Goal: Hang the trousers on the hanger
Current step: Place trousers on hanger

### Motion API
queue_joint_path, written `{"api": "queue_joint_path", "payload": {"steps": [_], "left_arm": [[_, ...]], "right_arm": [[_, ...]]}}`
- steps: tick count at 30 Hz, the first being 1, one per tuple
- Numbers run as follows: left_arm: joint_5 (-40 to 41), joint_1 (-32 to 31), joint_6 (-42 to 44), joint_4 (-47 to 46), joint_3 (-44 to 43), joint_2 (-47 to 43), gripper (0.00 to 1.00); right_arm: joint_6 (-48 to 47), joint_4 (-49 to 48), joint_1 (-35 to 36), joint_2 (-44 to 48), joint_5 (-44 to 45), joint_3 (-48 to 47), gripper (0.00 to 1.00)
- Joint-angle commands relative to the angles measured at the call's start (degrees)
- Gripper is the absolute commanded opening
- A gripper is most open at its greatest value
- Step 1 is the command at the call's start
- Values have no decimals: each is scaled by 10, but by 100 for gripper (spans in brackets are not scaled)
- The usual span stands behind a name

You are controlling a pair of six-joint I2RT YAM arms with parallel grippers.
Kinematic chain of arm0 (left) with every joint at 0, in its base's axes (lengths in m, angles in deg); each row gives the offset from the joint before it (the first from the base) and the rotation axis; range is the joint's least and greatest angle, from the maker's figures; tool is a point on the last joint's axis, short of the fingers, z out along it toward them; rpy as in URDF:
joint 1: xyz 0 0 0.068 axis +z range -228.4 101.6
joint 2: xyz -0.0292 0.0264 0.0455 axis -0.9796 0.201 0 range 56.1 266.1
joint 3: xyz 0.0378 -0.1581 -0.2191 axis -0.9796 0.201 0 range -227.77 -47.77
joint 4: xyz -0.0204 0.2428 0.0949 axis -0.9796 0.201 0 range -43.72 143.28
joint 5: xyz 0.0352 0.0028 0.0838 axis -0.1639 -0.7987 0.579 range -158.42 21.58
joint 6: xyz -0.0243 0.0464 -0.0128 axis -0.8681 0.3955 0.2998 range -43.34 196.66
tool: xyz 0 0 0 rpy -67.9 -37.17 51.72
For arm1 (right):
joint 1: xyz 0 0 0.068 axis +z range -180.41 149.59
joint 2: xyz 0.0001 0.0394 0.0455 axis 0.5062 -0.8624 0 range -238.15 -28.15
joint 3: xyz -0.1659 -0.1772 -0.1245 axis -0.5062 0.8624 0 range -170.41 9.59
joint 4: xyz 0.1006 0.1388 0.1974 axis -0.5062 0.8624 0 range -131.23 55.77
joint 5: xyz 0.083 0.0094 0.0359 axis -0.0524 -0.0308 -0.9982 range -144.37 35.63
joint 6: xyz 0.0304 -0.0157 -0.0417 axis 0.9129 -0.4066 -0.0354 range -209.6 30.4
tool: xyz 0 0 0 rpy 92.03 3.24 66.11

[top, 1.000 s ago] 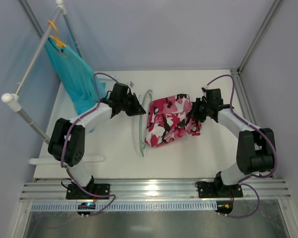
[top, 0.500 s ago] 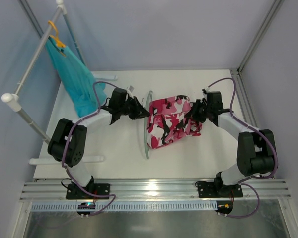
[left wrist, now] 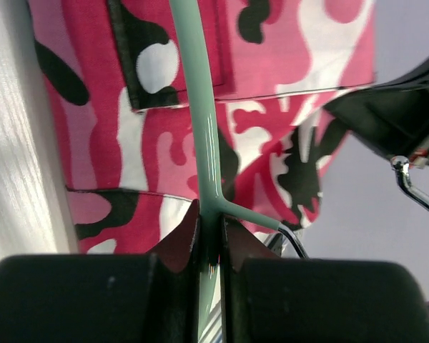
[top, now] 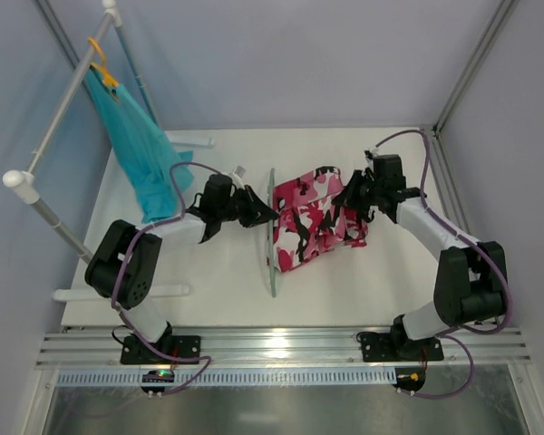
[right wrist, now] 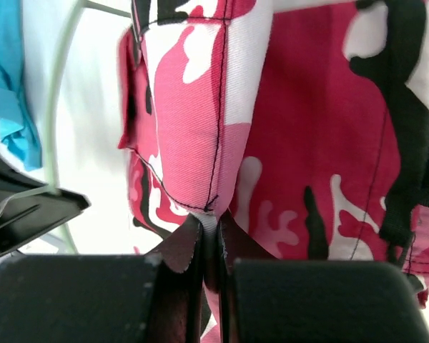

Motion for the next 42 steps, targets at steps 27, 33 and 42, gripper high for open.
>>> {"api": "queue_joint_path", "payload": {"steps": [27,33,42], "left_arm": [[49,-60,23,-33,-23,-6,0],[51,-64,-7,-104,-1,1,0],[-12,-61,-104,-309,16,67,0]], "right_arm": [[20,-181,-159,-15,28,214,4],[13,-179,-159,-19,23,211,4],[7,-179,-159,-29,19,205,4]]}}
